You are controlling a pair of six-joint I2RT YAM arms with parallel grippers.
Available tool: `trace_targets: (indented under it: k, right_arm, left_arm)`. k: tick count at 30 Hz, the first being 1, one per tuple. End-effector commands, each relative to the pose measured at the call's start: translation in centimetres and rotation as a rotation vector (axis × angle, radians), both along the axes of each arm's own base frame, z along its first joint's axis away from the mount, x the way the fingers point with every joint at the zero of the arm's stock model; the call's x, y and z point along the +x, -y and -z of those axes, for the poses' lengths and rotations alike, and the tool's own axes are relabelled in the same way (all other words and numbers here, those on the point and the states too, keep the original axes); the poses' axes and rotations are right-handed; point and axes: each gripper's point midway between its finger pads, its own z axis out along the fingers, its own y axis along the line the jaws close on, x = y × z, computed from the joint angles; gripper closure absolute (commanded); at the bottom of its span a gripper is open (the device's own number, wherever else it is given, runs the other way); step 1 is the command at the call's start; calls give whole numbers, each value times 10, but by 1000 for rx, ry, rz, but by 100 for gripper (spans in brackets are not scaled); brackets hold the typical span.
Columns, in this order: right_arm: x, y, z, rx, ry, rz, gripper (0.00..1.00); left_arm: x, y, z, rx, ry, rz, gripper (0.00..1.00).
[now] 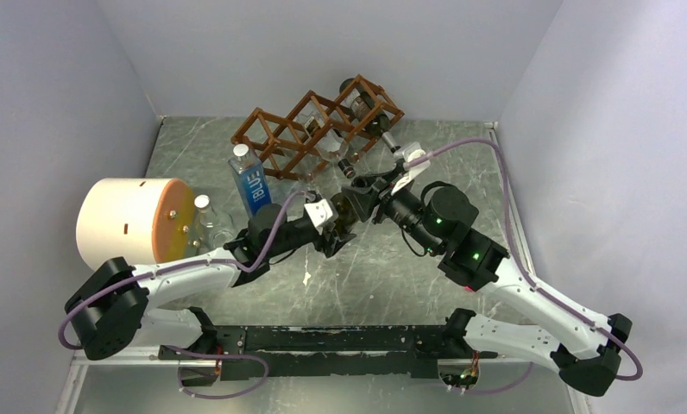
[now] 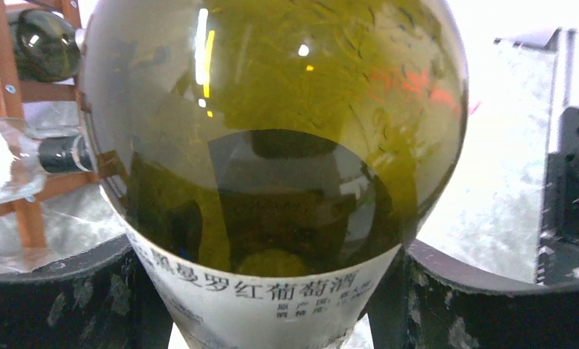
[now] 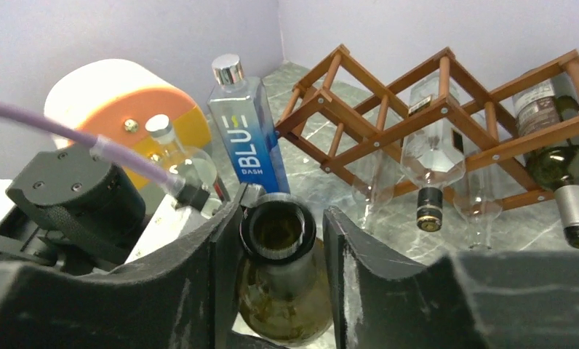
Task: Put the wine bottle on the wine rack
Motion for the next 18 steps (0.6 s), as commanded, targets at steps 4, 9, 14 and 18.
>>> trace_targets:
  k: [4, 9, 14, 18]
  right_arm:
    - [-4, 34, -43, 31, -48, 111, 36]
    - [-6, 49, -35, -57, -164, 166, 34]
    - [-12, 55, 4, -225, -337, 192, 33]
    - [-22, 70, 31, -300, -461, 242, 33]
  left_arm:
    - [15, 0, -45, 52, 408, 14, 93]
    - [28, 2, -61, 174, 678, 15, 93]
    - [44, 10, -82, 295, 923, 6, 93]
    - [58, 10, -100, 371, 1090, -55, 93]
